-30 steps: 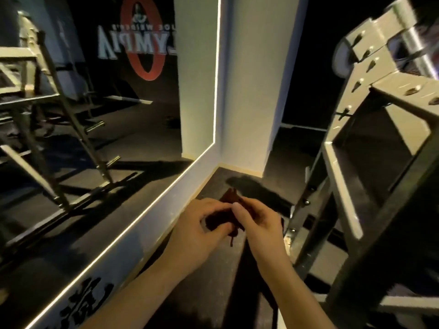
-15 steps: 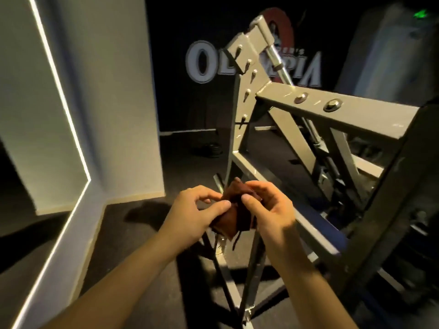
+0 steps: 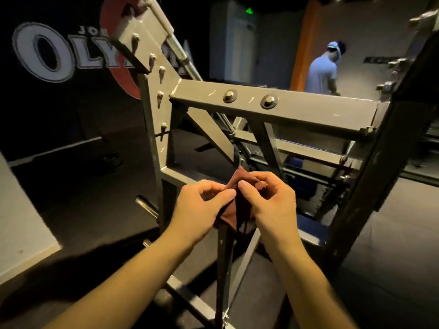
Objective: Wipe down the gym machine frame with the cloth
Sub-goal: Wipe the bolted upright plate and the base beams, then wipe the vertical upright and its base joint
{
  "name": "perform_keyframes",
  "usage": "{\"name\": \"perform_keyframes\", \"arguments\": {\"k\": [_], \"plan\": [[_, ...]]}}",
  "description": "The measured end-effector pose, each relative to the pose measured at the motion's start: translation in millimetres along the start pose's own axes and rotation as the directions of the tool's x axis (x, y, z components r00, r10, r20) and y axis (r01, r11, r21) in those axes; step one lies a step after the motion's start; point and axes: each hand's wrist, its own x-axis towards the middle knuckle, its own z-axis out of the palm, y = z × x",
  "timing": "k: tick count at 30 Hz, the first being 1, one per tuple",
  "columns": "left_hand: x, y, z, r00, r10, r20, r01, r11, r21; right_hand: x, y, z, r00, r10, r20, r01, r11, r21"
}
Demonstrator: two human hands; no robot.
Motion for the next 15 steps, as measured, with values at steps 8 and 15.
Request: {"name": "perform_keyframes", "arguments": {"k": [8, 15], "plan": [[96, -5, 0, 0.951, 0.098, 0.294, -0.098, 0.995, -0.015, 66, 18, 9, 0.975, -0.07, -0.212, 0.05, 0.994, -0.097], [147, -19, 26, 0.897, 0.389, 0.212, -0.409, 0.911, 0.057, 92, 16, 15, 0.871, -0.235, -0.431, 0.02, 0.894, -0.448]]}}
